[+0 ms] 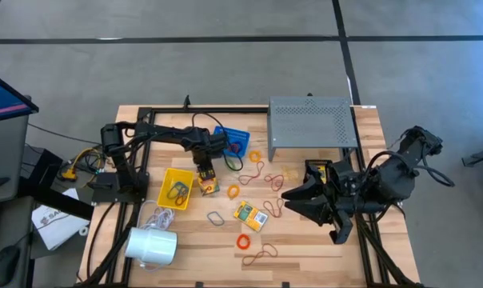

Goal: Pick & Place Office Desk Supplies
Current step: Stack the yellow crayon box on top of the yellow crayon box

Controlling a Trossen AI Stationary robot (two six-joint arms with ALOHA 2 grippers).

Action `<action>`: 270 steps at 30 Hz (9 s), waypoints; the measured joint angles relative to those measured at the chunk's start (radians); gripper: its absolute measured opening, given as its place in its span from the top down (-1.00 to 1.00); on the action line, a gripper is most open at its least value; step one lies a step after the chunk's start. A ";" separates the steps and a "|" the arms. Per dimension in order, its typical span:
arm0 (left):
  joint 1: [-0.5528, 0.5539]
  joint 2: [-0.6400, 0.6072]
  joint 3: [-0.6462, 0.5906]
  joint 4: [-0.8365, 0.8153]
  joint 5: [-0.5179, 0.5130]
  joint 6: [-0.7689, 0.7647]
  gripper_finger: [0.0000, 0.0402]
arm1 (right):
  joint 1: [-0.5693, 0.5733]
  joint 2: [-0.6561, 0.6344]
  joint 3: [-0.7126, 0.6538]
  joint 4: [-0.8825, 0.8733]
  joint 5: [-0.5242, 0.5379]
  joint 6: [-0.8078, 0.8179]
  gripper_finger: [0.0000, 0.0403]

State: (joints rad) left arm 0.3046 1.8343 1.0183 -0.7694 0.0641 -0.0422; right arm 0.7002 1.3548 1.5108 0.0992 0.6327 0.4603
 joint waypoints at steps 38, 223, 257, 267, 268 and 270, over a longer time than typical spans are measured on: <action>-0.093 -0.205 -0.008 -0.060 0.109 -0.060 1.00 | -0.003 0.000 0.000 -0.028 0.001 0.020 0.45; -0.282 -1.038 -0.005 0.542 0.242 -0.318 0.33 | -0.355 -0.097 -0.016 -0.766 -0.230 0.341 0.87; -0.282 -1.265 -0.333 0.627 -0.032 -0.329 0.45 | 0.058 -0.214 -0.504 -1.467 0.040 1.692 0.87; -0.282 -1.264 -0.332 0.691 -0.039 -0.329 0.45 | -0.038 -0.326 -0.736 -1.344 -0.008 1.706 0.87; -0.282 -1.263 -0.333 0.691 -0.042 -0.330 0.45 | -0.047 -0.338 -0.758 -1.340 -0.008 1.706 0.87; -0.282 -1.262 -0.332 0.693 -0.057 -0.332 0.45 | -0.066 -0.357 -0.800 -1.315 -0.008 1.706 0.87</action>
State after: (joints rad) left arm 0.0223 0.5728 0.6861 -0.0761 0.0073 -0.3737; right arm 0.6341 0.9977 0.7105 -1.2162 0.6244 2.1662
